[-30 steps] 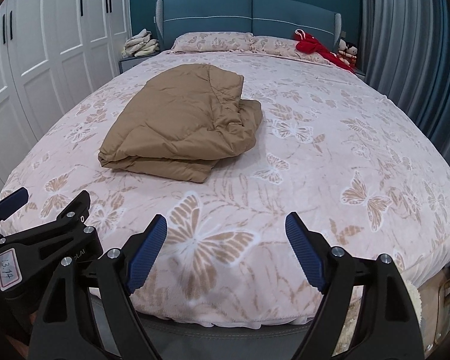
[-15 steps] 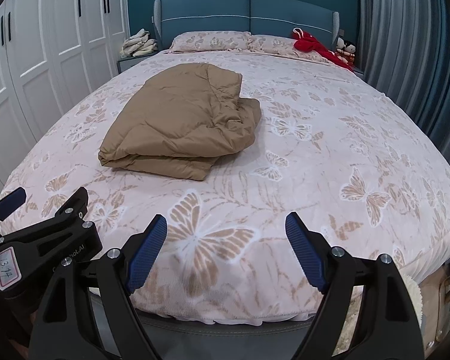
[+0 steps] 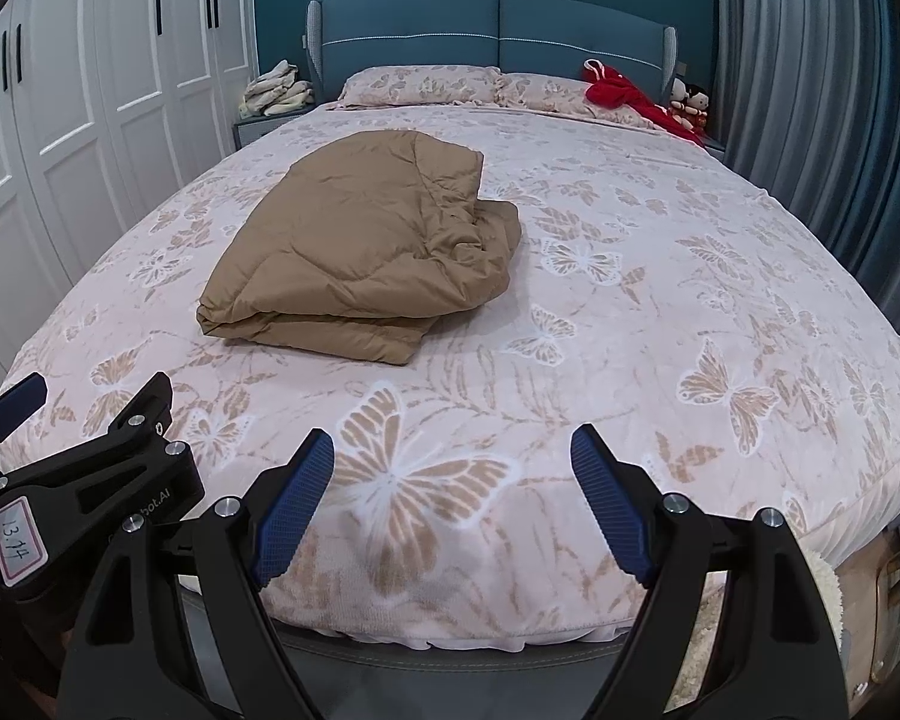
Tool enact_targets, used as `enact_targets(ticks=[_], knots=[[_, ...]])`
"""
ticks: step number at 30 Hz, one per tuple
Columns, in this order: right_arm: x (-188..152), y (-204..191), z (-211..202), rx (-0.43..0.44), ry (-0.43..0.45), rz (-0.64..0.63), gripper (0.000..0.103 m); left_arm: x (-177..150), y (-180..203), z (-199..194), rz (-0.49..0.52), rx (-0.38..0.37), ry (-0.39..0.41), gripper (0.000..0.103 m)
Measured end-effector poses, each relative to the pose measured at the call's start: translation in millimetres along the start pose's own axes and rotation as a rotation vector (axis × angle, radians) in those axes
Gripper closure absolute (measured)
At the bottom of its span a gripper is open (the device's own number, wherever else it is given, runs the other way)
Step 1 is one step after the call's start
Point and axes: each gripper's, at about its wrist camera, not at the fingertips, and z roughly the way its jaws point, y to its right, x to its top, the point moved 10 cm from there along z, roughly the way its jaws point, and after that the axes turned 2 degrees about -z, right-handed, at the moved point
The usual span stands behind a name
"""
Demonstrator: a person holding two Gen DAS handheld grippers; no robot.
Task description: Fold large clothes
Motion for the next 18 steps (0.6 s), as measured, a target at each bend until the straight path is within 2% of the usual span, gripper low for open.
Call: enact_targets(ticks=[18], knots=[[-0.2,0.7,0.5,0.000,-0.001,-0.002,0.024,0.2,-0.2,0.1,0.000,0.001,0.001,0.011]])
